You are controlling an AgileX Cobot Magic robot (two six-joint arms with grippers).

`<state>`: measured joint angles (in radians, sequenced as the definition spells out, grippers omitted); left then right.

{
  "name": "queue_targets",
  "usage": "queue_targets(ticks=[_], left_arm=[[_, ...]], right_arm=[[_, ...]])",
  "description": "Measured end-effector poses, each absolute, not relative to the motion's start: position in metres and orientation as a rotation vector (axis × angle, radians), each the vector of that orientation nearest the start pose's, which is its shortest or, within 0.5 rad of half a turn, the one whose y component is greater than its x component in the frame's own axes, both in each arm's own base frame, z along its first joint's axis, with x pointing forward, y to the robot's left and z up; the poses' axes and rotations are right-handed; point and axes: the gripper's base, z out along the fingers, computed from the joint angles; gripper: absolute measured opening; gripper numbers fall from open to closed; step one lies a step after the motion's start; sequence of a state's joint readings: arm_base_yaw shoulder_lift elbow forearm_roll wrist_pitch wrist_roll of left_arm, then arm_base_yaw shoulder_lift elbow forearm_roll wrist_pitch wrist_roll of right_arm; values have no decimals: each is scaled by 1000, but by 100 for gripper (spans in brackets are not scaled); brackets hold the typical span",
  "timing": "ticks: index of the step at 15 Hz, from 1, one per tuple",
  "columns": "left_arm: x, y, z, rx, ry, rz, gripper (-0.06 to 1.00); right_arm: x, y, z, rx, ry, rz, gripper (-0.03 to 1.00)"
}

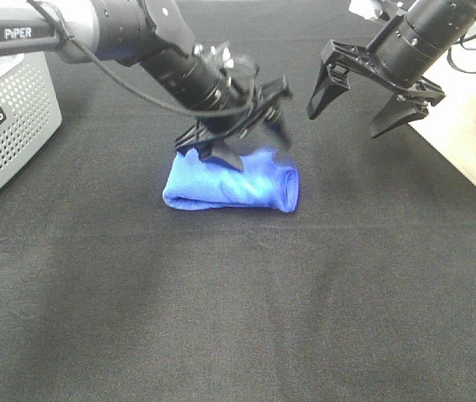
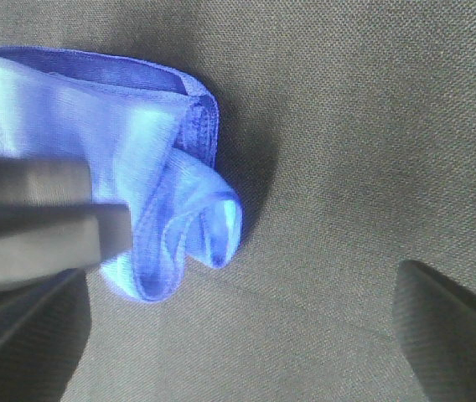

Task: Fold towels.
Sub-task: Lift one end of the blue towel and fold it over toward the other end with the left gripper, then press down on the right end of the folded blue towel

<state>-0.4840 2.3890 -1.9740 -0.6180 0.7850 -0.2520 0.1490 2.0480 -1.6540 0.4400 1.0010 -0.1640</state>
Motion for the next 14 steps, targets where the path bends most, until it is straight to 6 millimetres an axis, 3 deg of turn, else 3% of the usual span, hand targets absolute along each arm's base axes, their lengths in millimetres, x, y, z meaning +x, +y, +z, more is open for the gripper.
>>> queue_targets(ticks=[2,5,8,11,14], left_arm=[[453,-263,174,-115,2689,-935,79],[478,-206,217,-133,2553,-896,79],[490,-150,243,-229,2491,-854,79],[492,-124,250,-269,2504,-842,79],[490,-122,251,-261,2526,-839,79]], right_arm=[[424,98,220,-173,2834,590,92],[424,107,225,-148,2796,738,92],[418,150,228,-276,2696,988,92],[414,199,200,-348,2642,1212,92],[423,213,157,-318,2605,1325,92]])
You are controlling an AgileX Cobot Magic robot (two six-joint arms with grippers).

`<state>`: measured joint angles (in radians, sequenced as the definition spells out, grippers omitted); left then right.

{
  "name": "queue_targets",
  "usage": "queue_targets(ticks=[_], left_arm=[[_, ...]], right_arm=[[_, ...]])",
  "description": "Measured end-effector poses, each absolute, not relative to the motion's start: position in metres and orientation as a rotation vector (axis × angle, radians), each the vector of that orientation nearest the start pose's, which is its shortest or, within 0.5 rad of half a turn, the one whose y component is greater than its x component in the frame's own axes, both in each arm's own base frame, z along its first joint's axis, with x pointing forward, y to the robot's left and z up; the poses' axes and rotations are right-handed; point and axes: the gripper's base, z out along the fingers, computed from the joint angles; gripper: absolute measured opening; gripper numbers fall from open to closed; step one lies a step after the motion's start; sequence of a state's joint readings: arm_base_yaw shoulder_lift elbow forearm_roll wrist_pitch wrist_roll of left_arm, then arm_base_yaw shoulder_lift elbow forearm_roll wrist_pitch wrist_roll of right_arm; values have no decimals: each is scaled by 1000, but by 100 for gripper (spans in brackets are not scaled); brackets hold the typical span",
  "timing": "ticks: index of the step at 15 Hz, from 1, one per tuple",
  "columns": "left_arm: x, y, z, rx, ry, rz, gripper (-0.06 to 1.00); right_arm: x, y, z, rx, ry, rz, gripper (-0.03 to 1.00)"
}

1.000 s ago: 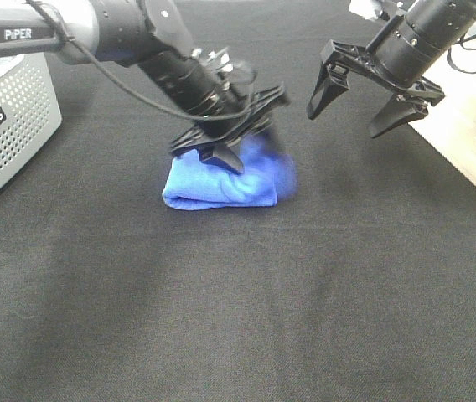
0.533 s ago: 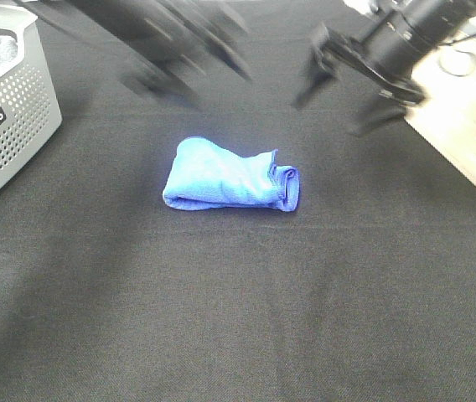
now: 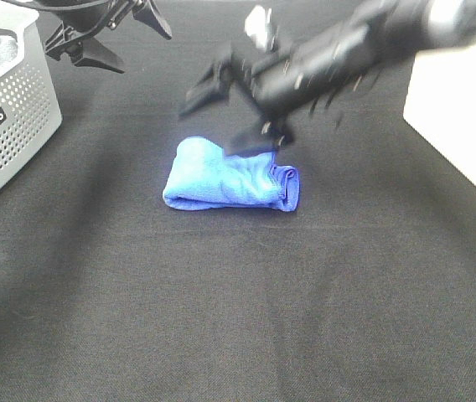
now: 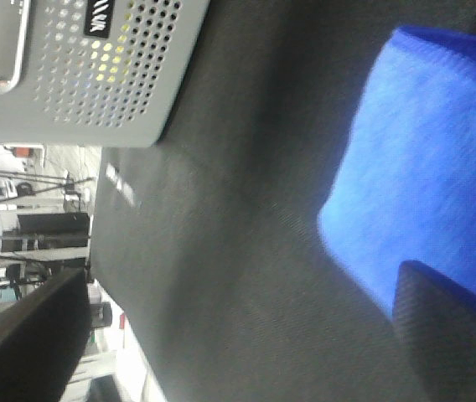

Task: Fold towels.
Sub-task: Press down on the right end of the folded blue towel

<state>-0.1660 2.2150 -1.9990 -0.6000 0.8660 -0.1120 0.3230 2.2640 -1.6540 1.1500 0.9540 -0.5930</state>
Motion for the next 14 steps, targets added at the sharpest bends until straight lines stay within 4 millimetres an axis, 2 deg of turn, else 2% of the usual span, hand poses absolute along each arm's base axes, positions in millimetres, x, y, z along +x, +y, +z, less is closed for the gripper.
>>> queue_targets(ticks=[1,3,7,9,12,13,14], left_arm=[[489,-122,251,-260,2529,-840,79],[489,-122,250,-255,2539,-840,79],[489,-122,250,-249,2541,-835,79],[489,-122,250,-245,2540,-834,79],[485,-122,252,-176,2564,-821,79],[485,-122,252,-176,2564,-821,79],[482,-122,256,-138,2573,-813,79]], right_arm=[[427,211,143,-295,2610,1306,92],[440,191,116,-195,2640,1257,92],[456,151,102,-68,2641,1178,92],[458,143,102,-64,2643,1152,92],[452,136,134,-233,2665,1003,92],[452,136,134,-233,2665,1003,92],[449,132,146,-261,2691,932,92]])
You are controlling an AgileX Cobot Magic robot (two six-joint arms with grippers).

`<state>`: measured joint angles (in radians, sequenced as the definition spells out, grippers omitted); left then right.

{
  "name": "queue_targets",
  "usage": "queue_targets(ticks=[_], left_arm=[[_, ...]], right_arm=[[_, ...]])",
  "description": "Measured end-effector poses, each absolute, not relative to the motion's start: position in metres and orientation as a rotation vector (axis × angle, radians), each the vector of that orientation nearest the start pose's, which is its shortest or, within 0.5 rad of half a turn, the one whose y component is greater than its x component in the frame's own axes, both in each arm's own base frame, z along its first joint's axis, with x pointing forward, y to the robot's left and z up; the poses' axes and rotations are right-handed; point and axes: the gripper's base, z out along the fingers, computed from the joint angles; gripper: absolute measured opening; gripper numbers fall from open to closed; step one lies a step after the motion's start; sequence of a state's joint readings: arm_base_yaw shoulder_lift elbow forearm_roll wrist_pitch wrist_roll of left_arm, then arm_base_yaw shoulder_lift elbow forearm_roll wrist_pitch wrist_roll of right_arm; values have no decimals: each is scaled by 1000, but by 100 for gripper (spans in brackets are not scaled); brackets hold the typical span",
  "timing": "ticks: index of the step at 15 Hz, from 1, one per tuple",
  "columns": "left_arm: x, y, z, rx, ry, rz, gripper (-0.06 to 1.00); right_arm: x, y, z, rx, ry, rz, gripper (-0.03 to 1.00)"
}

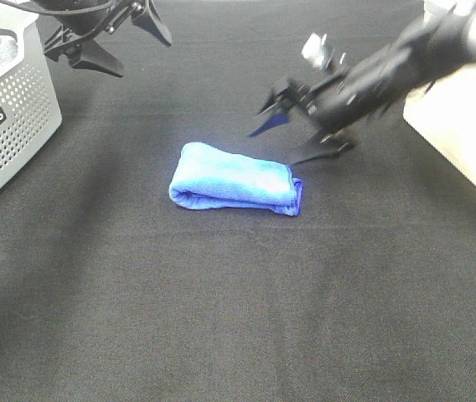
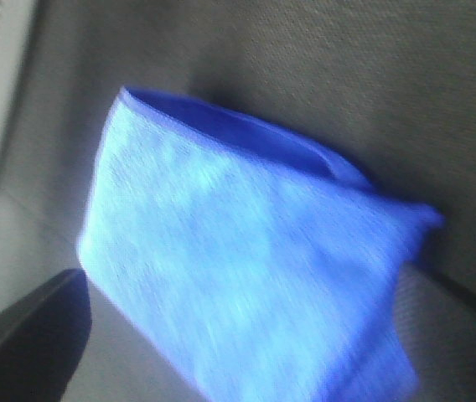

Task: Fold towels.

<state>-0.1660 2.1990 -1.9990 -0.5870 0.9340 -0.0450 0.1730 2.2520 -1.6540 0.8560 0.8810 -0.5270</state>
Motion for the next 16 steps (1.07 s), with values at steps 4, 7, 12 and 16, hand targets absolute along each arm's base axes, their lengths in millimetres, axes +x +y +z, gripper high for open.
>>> queue_targets(ticks=[4,7,12,16], left_arm=[[449,-114,297,105,2672,-691,79],[426,-103,335,193,2658,-527,79],[329,-85,396,276,2581,-313,79],[230,-63,388,278,2607,-294,79]], right_arm=[[425,117,215,-335,2771,730,92],[401,114,261,-382,2777,739,92],[338,95,315,-398,2777,598,92],[263,77,325,-423,2783,502,92]])
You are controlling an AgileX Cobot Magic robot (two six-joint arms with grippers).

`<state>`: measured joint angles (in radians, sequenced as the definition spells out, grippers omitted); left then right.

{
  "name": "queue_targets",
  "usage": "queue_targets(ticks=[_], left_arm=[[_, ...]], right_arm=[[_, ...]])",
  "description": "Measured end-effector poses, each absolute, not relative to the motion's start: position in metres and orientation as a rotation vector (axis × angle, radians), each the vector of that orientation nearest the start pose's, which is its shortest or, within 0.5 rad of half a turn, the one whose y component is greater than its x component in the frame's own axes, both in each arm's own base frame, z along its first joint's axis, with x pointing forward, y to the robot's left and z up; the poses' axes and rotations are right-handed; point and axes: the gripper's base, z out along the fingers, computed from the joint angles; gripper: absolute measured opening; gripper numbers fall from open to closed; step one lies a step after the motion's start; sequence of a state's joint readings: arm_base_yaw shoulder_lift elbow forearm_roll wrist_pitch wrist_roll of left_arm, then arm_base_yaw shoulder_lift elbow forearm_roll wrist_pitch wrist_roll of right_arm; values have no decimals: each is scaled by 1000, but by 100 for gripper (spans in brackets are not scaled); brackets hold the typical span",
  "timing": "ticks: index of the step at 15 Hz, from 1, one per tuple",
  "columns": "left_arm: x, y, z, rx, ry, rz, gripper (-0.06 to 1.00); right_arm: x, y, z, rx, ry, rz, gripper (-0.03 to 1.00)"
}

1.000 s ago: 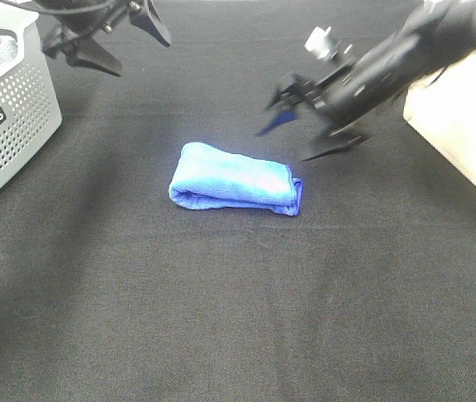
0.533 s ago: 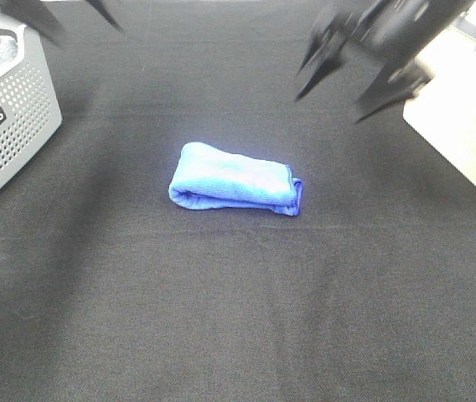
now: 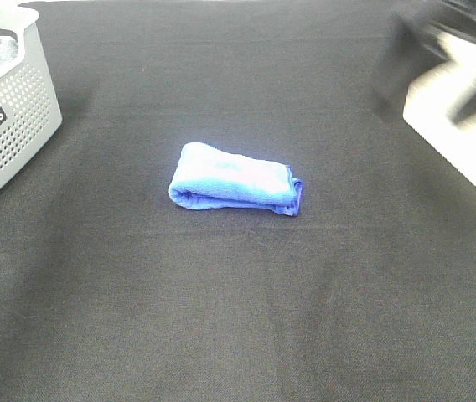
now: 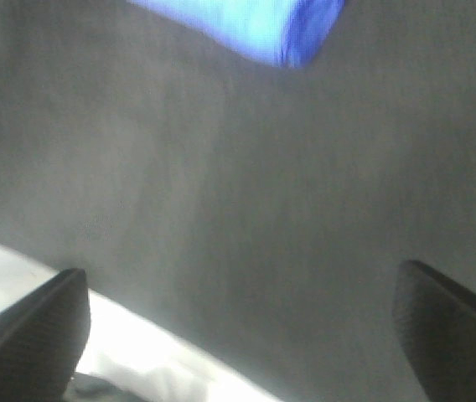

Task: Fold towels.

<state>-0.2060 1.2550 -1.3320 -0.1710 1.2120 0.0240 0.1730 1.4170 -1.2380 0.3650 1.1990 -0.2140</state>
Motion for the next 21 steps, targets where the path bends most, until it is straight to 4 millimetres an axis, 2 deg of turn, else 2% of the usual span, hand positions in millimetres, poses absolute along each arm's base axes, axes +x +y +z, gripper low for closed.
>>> queue_targets(ticks=[3,6,7,9,11,13,16,18,21], left_arm=[[155,-47,367,279,2596,-295,79],[88,-33,345,280,2508,-300,79],[88,-33,345,280,2508,-300,79],[38,-23,326,280,2380,-305,79],[9,-17,311,290,2273,-304,79],[-8,-13,298,330,2188,-285,79],[-10,-13,283,369,2137,-272,79],[-6,-15,285,405,2078,-261,79],[-1,-18,281,434,2046,-270,79]], right_arm=[[198,64,325,-424,2731,471,92],[141,51,312,-413,2680,415,92],[141,51,312,-413,2680,415,92],[100,40,295,-418,2619,355,92],[69,31,284,-429,2539,290,92],[48,23,278,-434,2453,224,92],[24,15,282,-407,2304,159,92],[18,11,283,-351,2247,132,92],[21,10,278,-322,2224,123,92]])
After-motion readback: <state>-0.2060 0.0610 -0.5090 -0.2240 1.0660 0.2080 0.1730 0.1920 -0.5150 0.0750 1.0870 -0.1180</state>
